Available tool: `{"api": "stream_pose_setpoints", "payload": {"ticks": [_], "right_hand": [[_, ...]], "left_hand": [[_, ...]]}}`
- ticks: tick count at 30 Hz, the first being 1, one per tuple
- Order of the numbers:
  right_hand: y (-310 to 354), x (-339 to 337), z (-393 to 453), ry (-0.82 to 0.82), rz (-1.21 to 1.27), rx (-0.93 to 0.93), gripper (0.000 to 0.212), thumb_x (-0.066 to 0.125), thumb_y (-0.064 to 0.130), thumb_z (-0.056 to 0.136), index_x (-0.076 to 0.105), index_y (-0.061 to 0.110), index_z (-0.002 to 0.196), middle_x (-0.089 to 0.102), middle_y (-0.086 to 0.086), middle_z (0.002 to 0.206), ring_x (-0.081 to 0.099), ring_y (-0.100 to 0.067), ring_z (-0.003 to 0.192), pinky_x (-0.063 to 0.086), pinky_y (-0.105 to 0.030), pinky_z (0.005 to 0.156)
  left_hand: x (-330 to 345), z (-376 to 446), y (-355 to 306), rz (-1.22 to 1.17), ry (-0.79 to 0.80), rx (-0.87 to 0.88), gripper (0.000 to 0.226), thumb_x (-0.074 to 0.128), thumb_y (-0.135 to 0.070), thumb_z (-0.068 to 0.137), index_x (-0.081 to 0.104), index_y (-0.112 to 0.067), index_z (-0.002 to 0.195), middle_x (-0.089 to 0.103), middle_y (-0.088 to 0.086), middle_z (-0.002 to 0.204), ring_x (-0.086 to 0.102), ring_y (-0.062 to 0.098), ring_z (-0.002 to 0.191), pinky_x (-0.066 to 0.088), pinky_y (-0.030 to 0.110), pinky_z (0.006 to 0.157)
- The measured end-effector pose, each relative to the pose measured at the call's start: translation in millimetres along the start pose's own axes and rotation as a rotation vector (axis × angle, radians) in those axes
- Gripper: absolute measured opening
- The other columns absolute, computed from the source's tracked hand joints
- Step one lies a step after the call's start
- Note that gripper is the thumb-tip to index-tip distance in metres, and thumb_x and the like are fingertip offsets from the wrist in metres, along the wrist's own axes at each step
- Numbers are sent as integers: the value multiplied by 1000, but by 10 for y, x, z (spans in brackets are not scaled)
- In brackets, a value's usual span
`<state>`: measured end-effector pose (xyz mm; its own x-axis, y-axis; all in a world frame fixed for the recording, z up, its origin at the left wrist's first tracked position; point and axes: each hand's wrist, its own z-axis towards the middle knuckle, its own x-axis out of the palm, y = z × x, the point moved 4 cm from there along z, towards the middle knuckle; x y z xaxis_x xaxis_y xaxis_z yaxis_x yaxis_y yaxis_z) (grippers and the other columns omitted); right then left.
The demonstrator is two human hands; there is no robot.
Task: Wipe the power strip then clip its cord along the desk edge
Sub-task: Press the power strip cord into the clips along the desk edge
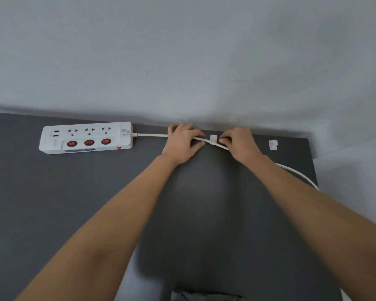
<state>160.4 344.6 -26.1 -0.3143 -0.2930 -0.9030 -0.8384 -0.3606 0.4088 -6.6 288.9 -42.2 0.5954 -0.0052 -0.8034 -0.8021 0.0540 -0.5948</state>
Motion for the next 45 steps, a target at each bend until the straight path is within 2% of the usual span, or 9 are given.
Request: {"api": "stream_pose_setpoints", "payload": {"ticks": [3,11,14,18,21,25,36,40,45], "right_hand": [[80,-48,13,-46,122,-41,21,66,17,82,69,8,100,72,-17,91,63,-31,84,44,-32,76],[150,100,93,69,-129,-148,21,48,12,91,60,-3,81,56,-23,87,56,-40,84,45,-48,71],[197,67,98,62,-152,-161,20,47,11,92,61,-3,86,58,-23,90,56,-40,87,43,-46,72],[52,-127,64,58,-164,-151,29,49,33,93,69,14,97,68,-14,95,57,-37,93,44,-42,80],[-321,-352,-52,-55,-68,-40,21,59,29,87,69,12,95,72,-18,93,62,-39,90,49,-42,79],[-525,-354,-241,-5,24,-17,19,67,19,81,72,10,96,75,-16,94,66,-33,89,51,-37,78],[-516,-273,-94,12,-120,-56,25,51,20,92,70,3,90,64,-21,87,57,-38,86,44,-40,71],[-534,-362,-129,39,-96,-87,21,56,25,90,72,13,94,70,-16,89,57,-36,88,47,-39,72],[-998,-637,-273,-80,-21,55,21,64,21,84,69,6,97,71,-21,96,64,-38,91,50,-40,81]], "left_hand": [[94,58,-52,-69,-7,-49,16,65,-31,86,71,-23,97,64,-2,102,54,24,107,30,41,94],[110,120,-47,-140,-62,-127,13,69,-28,82,75,-20,90,61,-7,89,58,26,96,41,45,86],[121,152,-80,-132,-103,-189,13,70,-28,82,76,-20,90,64,-4,90,58,27,96,39,42,85],[143,132,-104,-61,-136,-278,22,67,-34,79,72,-30,100,64,-3,110,50,24,110,29,38,89],[163,117,-276,-33,-139,-170,37,63,-34,75,64,-35,112,61,-6,113,48,21,112,24,40,95],[341,203,-560,52,16,10,24,64,-40,81,69,-32,102,65,-7,110,51,20,112,24,44,99],[478,330,-666,-39,-48,-125,18,66,-33,85,73,-19,94,65,1,101,54,25,102,32,38,83],[501,378,-718,23,-66,-194,20,65,-32,83,72,-21,99,65,1,106,54,27,106,33,38,85],[627,340,-959,30,-38,18,34,62,-34,76,66,-32,111,63,-5,112,50,23,110,26,38,92]]}}
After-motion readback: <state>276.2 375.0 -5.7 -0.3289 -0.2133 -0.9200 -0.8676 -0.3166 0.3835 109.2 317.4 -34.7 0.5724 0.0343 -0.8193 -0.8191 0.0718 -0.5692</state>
